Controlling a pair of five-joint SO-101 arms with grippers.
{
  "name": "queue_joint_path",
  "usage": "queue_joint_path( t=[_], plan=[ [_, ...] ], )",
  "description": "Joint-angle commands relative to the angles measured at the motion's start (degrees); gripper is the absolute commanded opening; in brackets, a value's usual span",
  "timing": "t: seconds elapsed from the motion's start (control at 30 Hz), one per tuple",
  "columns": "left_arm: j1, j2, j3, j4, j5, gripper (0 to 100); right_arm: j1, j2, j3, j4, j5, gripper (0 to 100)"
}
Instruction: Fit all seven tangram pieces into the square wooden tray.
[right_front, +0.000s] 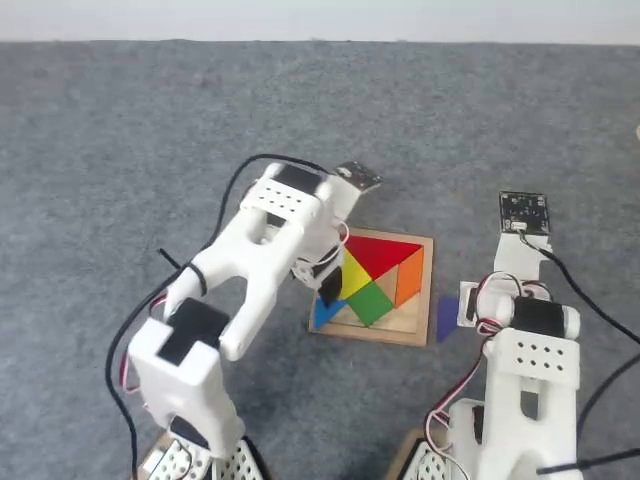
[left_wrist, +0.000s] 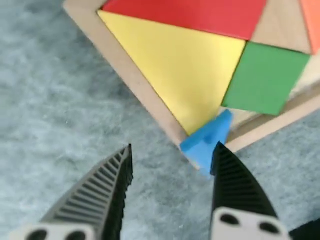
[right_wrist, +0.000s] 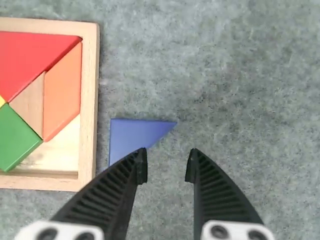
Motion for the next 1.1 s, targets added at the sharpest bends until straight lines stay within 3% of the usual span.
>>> queue_joint_path(
  t=[0.0,0.3,0.67,1.07],
  plan=[
    [-2.55,-4.92,-0.75,1.05,-1.49,24,-0.48,-0.66,-0.18,-0.84,-0.18,13.3],
    [-8.79,-4.22,1.71,0.44,-4.13,24,-0.48,-0.66,-0.18,-0.84,-0.18,13.3],
    [-2.2,1.76,4.53,-5.27,-1.05,24,-0.57,-0.66,-0.18,-0.92,-0.18,13.3],
    [-2.64,5.71,-5.67,-1.58,-0.26,24,-0.57,-0.66,-0.18,-0.92,-0.18,13.3]
  ],
)
